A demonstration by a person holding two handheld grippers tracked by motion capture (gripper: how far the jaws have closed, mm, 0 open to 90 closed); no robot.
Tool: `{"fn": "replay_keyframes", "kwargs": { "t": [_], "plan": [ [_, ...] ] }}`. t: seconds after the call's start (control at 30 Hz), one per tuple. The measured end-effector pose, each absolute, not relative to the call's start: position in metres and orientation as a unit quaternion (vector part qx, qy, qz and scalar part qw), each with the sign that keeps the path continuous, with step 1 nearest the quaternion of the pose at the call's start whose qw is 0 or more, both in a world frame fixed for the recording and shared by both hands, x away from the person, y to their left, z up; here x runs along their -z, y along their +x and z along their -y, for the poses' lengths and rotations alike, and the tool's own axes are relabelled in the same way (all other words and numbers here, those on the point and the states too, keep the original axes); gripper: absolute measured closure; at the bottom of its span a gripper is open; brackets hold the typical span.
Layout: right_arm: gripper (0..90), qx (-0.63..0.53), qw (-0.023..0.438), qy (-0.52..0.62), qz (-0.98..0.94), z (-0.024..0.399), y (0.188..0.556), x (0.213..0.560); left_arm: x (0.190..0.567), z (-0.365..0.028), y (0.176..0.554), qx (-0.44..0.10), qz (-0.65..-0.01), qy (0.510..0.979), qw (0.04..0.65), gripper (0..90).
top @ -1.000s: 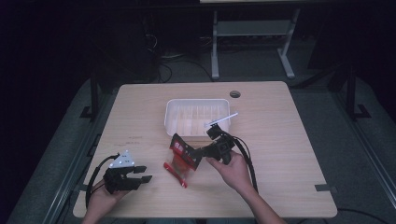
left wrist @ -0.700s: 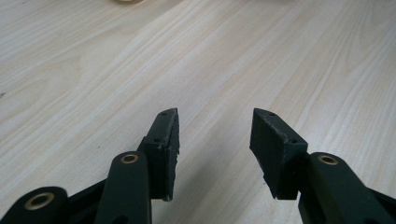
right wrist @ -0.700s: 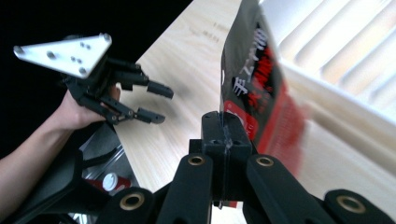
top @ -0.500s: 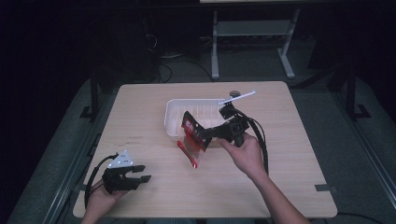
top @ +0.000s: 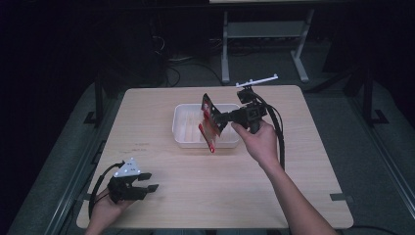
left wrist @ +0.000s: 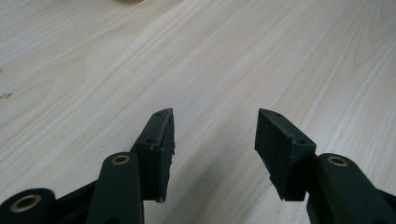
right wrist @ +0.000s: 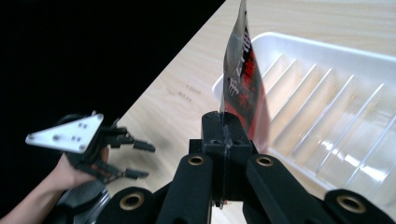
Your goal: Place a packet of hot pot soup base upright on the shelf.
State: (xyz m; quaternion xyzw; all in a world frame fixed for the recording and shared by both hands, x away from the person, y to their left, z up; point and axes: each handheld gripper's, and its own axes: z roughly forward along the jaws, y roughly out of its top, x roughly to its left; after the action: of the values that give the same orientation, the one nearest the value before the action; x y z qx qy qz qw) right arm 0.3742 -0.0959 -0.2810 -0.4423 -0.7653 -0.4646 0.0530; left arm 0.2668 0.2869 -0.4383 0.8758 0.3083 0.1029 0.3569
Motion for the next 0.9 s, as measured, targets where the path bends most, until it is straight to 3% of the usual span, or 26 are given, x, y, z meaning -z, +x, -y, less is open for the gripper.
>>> {"fn": "replay_keyframes", "kwargs": {
  "t": [0.9],
  "plan": [
    [90.0,0.449,-0.016,-0.519,0.727,0.097,0.417,0.288,0.439,-0.286,0.265,-0.111,-0.301,0.882,0.345,42.6]
  ]
}}
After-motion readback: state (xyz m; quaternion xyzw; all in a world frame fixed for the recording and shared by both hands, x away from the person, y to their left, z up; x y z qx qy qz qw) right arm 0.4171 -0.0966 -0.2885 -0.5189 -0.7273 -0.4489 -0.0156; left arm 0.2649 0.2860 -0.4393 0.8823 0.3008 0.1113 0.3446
